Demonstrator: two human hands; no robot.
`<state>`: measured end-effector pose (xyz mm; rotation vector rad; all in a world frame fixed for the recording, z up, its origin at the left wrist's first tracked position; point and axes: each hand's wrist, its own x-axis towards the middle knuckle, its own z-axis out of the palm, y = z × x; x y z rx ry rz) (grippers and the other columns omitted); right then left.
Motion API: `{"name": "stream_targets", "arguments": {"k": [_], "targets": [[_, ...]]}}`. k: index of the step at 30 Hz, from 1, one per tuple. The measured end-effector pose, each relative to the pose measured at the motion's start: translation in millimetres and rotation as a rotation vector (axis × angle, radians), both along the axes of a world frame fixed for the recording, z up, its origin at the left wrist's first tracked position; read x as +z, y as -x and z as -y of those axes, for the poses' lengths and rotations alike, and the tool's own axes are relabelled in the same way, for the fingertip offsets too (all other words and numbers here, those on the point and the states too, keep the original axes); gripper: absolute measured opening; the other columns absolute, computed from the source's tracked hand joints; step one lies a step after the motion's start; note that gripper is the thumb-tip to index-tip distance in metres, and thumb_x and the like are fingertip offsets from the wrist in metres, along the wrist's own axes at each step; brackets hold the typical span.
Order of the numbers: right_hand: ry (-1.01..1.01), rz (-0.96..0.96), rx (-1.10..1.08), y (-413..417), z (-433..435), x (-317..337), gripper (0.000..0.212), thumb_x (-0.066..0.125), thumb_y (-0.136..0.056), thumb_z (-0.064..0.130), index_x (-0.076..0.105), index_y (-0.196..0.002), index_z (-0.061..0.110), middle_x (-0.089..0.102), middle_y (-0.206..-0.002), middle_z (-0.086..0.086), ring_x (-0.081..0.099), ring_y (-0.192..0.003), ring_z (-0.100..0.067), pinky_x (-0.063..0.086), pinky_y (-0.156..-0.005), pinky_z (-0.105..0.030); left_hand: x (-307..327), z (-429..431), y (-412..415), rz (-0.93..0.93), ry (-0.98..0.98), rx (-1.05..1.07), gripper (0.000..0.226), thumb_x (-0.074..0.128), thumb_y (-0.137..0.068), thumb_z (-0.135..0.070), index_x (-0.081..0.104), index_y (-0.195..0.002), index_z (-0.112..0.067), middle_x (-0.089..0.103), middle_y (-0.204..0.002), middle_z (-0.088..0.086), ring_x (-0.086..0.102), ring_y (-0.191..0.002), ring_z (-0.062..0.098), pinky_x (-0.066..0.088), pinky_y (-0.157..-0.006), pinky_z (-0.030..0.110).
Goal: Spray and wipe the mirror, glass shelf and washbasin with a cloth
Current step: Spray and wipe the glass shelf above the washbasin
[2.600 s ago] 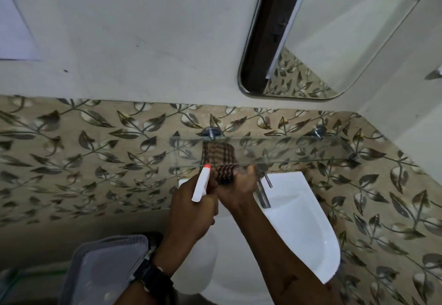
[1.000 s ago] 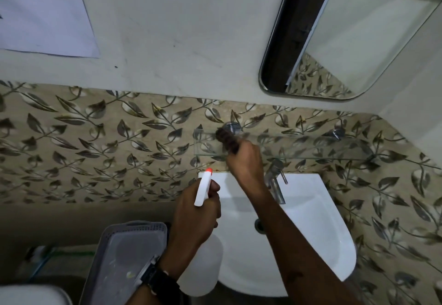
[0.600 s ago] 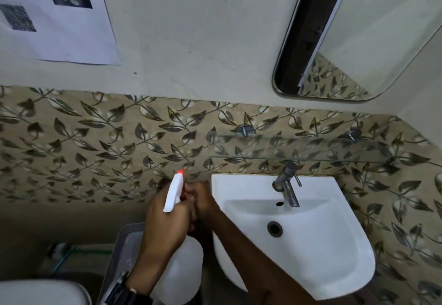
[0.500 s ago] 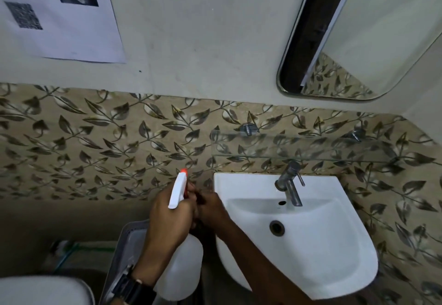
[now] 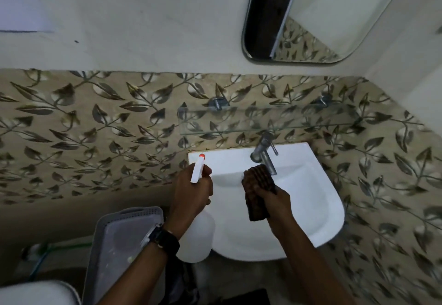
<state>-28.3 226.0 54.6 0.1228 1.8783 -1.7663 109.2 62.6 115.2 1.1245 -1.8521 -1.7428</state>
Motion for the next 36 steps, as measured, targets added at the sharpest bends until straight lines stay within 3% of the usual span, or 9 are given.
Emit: {"name": "stream_targets", "arguments": {"k": [4,9,12,20,25,29,36], "targets": [[0.02,0.034,-0.029,10,-26,-15,0.024,0.076,-0.084,0.006,0.076,-0.108,0.007,0.077,-0.104,-0.017,0.073,-0.101,-0.039,0.056,-0.097,-0.053,-26,-5,15,0.07,-0.073,-0.006,0.019,0.053,-0.086,0.001,0.065,-0.085,-0.014,0.062,-0.065,0.006,0.059,-0.057,0.021,0.049,-0.049,0.029],[0.021,0.034,-0.059,14,-40,-21,0.02,0.074,-0.086,0.004,0.075,-0.105,0.009,0.078,-0.102,-0.013,0.075,-0.091,-0.026,0.059,-0.074,-0.032,-59,-12,21,0.17,-0.09,-0.04,0.02,0.054,-0.085,0.0,0.069,-0.087,-0.013,0.067,-0.069,0.007,0.062,-0.056,0.021,0.052,-0.051,0.03],[0.012,0.041,-0.064,14,-48,-29,0.021,0.075,-0.087,0.006,0.075,-0.108,0.009,0.078,-0.102,-0.011,0.074,-0.094,-0.027,0.059,-0.075,-0.033,-70,-14,24,0.209,-0.092,-0.033,0.018,0.055,-0.087,-0.001,0.068,-0.083,-0.013,0.066,-0.067,0.008,0.06,-0.055,0.02,0.05,-0.049,0.027],[-0.032,0.056,-0.07,16,-52,-37,0.022,0.076,-0.086,0.009,0.075,-0.108,0.011,0.079,-0.1,-0.01,0.074,-0.096,-0.029,0.061,-0.086,-0.042,-77,-18,34,0.211,-0.096,0.084,0.025,0.057,-0.088,-0.01,0.068,-0.079,0.011,0.063,-0.058,0.014,0.056,-0.051,0.023,0.051,-0.05,0.033],[-0.032,0.055,-0.077,18,-54,-39,0.017,0.075,-0.087,0.005,0.075,-0.099,0.016,0.079,-0.089,-0.004,0.075,-0.081,-0.021,0.059,-0.065,-0.028,-76,-17,40,0.191,-0.095,0.047,0.021,0.056,-0.088,-0.008,0.072,-0.081,0.003,0.075,-0.079,0.024,0.062,-0.06,0.025,0.062,-0.059,0.039],[-0.029,0.072,-0.098,19,-58,-42,0.017,0.076,-0.086,0.006,0.074,-0.099,0.017,0.079,-0.094,-0.007,0.075,-0.088,-0.025,0.06,-0.073,-0.033,-78,-22,42,0.208,-0.057,0.032,0.025,0.056,-0.092,-0.018,0.072,-0.075,-0.007,0.068,-0.063,0.018,0.061,-0.053,0.026,0.056,-0.054,0.034],[-0.103,0.101,-0.134,13,-63,-55,0.032,0.077,-0.084,0.008,0.073,-0.116,0.009,0.079,-0.101,-0.01,0.074,-0.096,-0.03,0.059,-0.092,-0.049,-51,-44,84,0.152,-0.029,-0.235,0.017,0.06,-0.091,-0.014,0.073,-0.081,-0.013,0.077,-0.083,0.019,0.067,-0.063,0.024,0.061,-0.052,0.03]]}}
